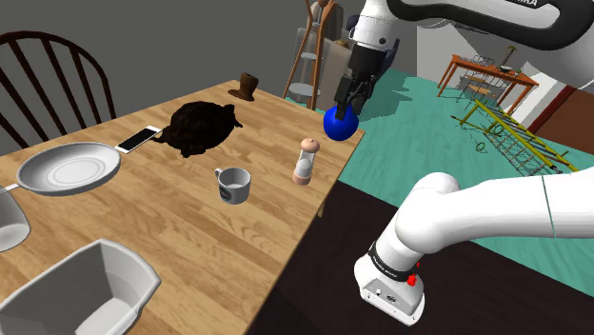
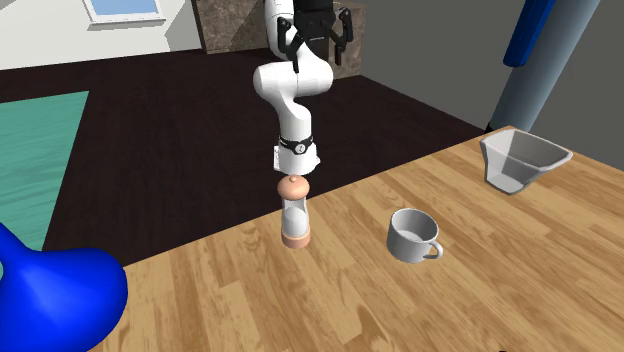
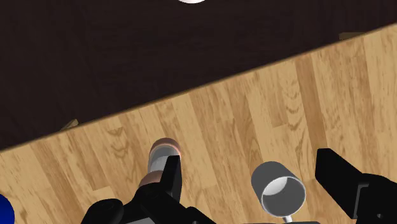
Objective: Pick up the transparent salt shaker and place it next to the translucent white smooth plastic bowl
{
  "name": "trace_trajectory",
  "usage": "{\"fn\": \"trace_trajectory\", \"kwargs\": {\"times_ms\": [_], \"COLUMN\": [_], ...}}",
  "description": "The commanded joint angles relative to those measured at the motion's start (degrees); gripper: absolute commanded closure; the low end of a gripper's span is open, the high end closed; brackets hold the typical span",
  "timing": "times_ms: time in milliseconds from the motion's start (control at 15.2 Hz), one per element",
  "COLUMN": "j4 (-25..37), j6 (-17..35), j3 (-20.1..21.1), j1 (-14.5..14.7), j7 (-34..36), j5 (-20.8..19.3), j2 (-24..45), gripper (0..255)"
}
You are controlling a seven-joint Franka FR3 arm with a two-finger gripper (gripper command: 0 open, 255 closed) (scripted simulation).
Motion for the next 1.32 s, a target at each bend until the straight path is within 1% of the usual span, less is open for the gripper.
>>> {"fn": "trace_trajectory", "kwargs": {"times_ms": [0,528,792,1122,1254], "j4": [0.0,-5.8,-6.8,-6.4,-7.6], "j6": [0.0,14.9,22.4,31.2,32.9], "j3": [0.0,-4.0,-6.1,-8.8,-8.9], "j1": [0.0,-1.6,-2.3,-2.7,-2.7], "j7": [0.0,-3.6,-5.4,-7.8,-7.9], "j5": [0.0,-2.7,-3.4,-3.5,-3.4], "j2": [0.0,9.0,15.3,24.5,24.9], "gripper": [0,0,0,0,0]}}
